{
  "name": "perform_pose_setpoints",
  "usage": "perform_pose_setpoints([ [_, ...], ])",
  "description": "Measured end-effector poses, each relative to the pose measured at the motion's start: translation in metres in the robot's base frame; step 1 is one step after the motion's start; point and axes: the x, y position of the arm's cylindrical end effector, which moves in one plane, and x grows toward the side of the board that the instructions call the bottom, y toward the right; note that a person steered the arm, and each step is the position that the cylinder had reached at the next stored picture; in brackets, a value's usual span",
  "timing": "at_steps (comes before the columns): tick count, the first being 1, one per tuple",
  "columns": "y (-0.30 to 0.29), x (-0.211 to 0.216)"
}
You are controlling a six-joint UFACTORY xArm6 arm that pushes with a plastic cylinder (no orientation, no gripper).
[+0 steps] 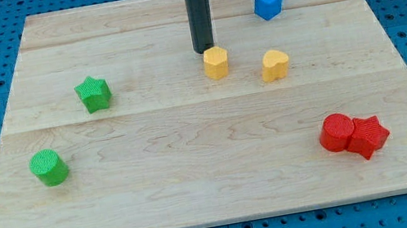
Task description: Push the yellow hexagon into the green star
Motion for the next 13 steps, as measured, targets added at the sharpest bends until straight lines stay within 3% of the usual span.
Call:
perform_pose_setpoints([
  [9, -0.031, 0.000],
  [11, 0.071, 0.005],
  [12, 0.146, 0.037],
  [13, 0.155, 0.073],
])
